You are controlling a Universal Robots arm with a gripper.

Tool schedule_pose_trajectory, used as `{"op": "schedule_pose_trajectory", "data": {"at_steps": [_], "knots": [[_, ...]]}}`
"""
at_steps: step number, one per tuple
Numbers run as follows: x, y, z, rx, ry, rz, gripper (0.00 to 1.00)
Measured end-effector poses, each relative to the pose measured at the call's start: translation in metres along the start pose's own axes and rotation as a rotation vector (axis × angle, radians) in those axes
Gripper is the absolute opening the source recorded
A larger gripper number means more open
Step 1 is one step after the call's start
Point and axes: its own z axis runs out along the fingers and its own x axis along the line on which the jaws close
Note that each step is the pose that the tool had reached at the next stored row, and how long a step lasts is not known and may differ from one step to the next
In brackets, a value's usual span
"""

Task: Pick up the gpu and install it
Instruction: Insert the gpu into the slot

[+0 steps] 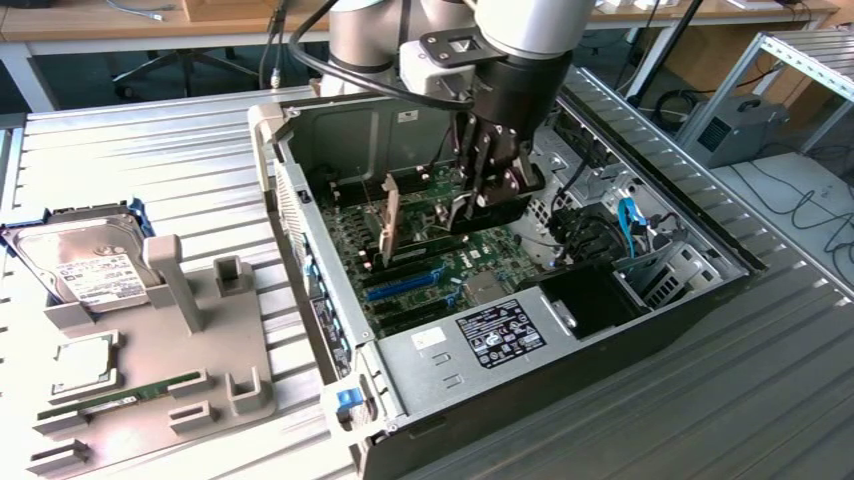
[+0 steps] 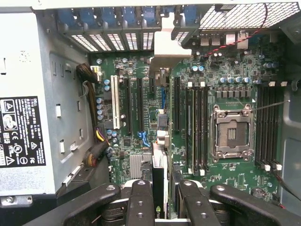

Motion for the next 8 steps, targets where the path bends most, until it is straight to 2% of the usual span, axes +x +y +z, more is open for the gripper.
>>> {"op": "schedule_pose_trajectory", "data": {"at_steps": [8], "knots": [[0.0020,-0.0001,0.0001,0.0000,0.0000,0.000,0.26]]}}
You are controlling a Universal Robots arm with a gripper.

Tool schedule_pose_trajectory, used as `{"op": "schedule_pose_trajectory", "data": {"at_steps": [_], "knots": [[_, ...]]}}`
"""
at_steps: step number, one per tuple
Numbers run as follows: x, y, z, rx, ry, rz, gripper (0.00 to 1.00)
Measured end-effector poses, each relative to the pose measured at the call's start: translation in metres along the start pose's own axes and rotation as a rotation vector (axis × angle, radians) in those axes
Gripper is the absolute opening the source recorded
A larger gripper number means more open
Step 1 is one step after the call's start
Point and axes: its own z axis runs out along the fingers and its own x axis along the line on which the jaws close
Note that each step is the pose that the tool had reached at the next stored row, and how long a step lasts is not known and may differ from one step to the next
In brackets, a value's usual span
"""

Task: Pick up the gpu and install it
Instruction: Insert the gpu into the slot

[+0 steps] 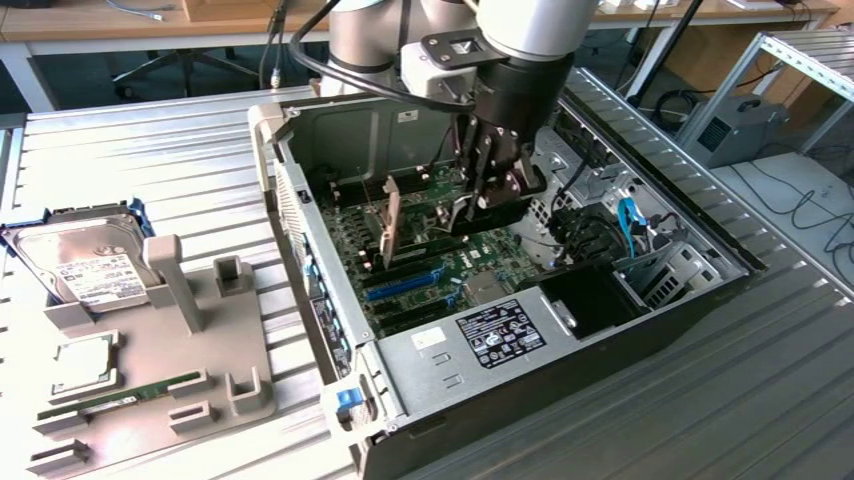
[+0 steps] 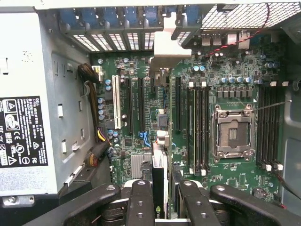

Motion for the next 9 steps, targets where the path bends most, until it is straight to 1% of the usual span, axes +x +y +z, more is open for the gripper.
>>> {"op": "schedule_pose_trajectory", "data": {"at_steps": [9], "knots": [[0.0024,-0.0001,0.0000,-0.0001,0.0000,0.000,0.26]]}}
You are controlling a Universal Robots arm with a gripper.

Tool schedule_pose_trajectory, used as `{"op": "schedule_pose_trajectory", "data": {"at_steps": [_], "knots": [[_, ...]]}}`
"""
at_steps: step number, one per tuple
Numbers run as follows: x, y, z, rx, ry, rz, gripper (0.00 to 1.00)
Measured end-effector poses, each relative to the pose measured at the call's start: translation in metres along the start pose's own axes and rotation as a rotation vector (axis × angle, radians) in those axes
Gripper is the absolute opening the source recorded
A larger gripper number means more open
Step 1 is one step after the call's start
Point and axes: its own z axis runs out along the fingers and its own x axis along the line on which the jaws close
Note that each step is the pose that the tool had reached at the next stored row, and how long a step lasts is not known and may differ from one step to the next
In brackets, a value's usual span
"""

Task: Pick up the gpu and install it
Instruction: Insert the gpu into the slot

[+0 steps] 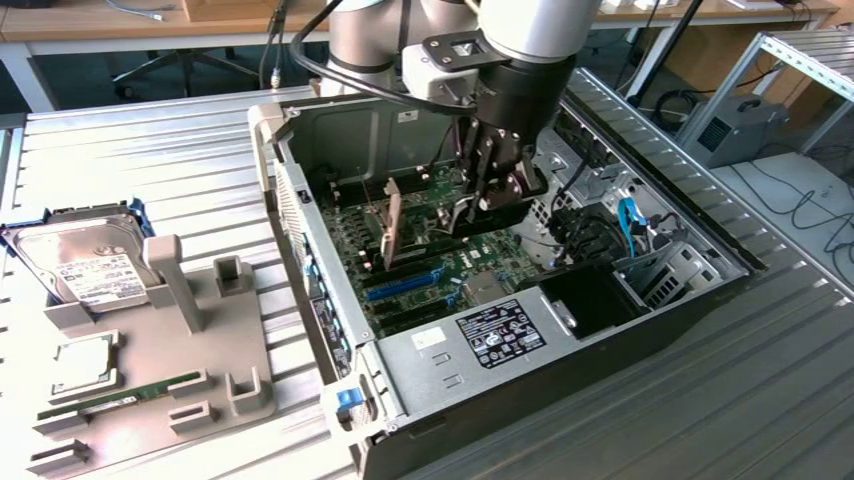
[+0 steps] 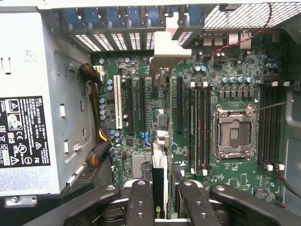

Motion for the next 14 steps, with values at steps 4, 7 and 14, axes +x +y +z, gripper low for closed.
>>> {"op": "schedule_pose_trajectory", "data": {"at_steps": [4,7,14], "knots": [[0.0013,0.0000,0.0001,0.0001,-0.0001,0.000,0.26],[0.0023,-0.0001,0.0001,0.0001,-0.0001,0.000,0.26],[0.0045,-0.0001,0.0000,0.0000,0.0000,0.000,0.26]]}}
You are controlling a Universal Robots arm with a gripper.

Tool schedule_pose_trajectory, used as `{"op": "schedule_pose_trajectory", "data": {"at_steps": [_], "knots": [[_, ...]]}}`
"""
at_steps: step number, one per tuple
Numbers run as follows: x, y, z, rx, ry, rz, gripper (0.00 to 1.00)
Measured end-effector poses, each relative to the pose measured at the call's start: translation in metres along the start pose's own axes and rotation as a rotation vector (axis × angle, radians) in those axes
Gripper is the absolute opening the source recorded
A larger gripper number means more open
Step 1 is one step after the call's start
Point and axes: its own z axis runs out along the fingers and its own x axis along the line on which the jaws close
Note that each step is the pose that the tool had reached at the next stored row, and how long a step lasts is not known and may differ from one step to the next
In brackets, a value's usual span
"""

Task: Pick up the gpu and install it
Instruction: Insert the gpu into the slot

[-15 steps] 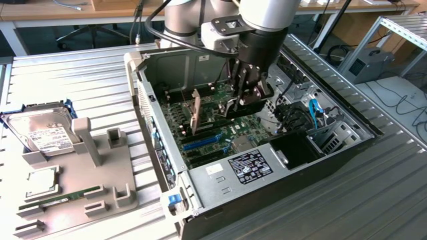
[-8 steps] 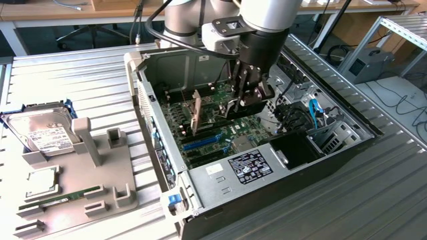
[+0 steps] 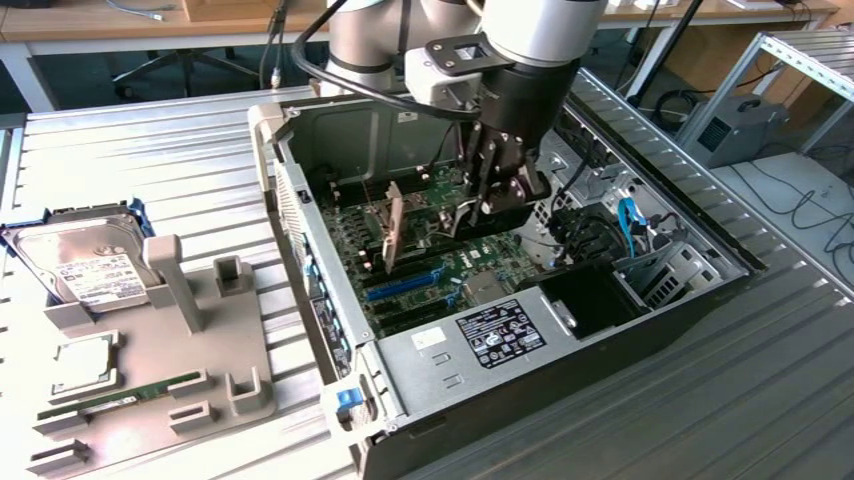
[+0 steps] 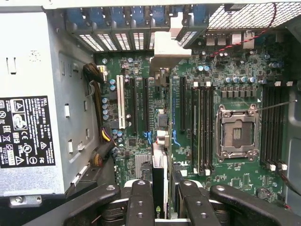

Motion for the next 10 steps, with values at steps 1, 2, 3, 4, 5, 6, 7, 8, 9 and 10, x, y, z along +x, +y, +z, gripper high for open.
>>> {"op": "schedule_pose_trajectory", "data": {"at_steps": [1,2,3,4,5,6,7,8,9,10], "knots": [[0.000,0.0000,0.0000,0.0001,-0.0001,0.000,0.26],[0.002,-0.0001,0.0001,0.0000,0.0000,0.000,0.26],[0.004,-0.0001,0.0001,0.0000,0.0000,0.000,0.26],[0.006,-0.0002,0.0002,0.0000,-0.0001,0.000,0.26],[0.009,-0.0003,0.0003,0.0000,-0.0001,0.000,0.26],[0.012,-0.0004,0.0004,0.0000,-0.0001,0.000,0.26],[0.014,-0.0004,0.0005,0.0001,-0.0001,0.000,0.26],[0.015,-0.0005,0.0006,0.0000,-0.0001,0.000,0.26],[0.018,-0.0006,0.0008,0.0000,0.0000,0.000,0.26],[0.019,-0.0006,0.0009,0.0000,0.0000,0.000,0.26]]}}
